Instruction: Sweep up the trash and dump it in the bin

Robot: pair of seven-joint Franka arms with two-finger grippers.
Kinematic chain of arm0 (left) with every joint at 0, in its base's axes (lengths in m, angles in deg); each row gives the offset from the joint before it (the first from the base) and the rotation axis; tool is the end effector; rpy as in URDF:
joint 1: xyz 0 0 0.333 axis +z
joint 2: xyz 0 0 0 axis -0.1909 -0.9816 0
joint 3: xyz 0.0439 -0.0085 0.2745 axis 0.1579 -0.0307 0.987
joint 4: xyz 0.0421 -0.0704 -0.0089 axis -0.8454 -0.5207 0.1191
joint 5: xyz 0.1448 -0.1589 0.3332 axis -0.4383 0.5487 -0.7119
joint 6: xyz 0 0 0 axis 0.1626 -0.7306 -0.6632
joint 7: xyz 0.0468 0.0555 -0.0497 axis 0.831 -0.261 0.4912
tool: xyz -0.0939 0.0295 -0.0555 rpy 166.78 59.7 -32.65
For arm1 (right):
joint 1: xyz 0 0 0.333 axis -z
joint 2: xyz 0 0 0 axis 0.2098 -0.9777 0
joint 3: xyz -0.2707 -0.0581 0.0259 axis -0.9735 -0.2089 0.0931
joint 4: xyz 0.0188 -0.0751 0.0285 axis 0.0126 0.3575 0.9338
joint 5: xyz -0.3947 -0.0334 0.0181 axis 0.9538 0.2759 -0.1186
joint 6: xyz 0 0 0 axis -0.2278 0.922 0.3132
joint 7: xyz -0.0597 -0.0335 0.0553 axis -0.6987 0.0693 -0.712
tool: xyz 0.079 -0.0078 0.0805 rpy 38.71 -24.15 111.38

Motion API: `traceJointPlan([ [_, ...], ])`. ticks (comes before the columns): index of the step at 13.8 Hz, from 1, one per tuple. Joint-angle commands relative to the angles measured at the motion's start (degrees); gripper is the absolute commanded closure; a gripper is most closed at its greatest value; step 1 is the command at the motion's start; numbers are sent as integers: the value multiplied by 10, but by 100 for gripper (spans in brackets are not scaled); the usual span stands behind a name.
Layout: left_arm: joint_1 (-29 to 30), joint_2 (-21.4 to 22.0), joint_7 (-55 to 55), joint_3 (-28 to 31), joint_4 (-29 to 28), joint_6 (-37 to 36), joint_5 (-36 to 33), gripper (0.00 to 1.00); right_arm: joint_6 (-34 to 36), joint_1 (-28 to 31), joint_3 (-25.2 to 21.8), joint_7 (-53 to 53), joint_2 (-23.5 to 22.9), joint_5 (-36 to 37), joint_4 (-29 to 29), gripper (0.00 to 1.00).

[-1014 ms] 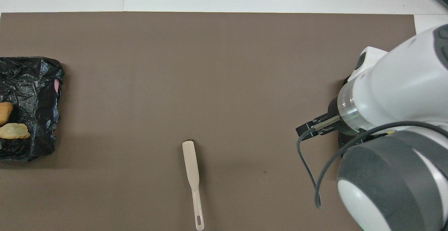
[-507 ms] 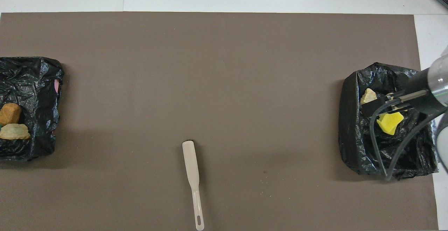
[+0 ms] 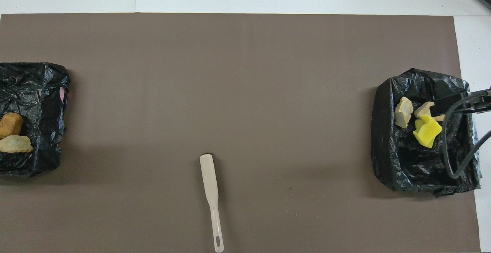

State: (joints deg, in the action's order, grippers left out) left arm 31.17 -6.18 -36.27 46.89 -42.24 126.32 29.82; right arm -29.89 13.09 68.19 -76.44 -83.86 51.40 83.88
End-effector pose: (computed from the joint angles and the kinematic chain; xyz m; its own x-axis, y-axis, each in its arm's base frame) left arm 0.5756 0.2887 0.5477 0.0807 -0.6397 -0.7644 -0.9708 -0.2242 0.0851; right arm 0.5464 -0.0231 0.5970 0.9990 0.0341 -0.0293 0.0339 -0.9994 -0.0085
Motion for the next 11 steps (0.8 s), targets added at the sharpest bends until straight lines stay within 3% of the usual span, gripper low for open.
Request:
traceJointPlan([
  [1, -15, -2, -26, 5, 50, -17, -3, 100, -7, 11, 5, -18, 21, 9, 27, 0],
  [6, -21, 16, -9, 4, 60, -28, 148, 100, -4, 12, 4, -19, 21, 10, 24, 0],
  [9, -21, 59, 115, 1, 55, -37, 279, 100, -4, 10, 4, -18, 21, 14, 25, 0],
  [11, -35, 83, 217, -9, 20, -39, 320, 100, -4, 5, 4, -14, 21, 24, 24, 0],
])
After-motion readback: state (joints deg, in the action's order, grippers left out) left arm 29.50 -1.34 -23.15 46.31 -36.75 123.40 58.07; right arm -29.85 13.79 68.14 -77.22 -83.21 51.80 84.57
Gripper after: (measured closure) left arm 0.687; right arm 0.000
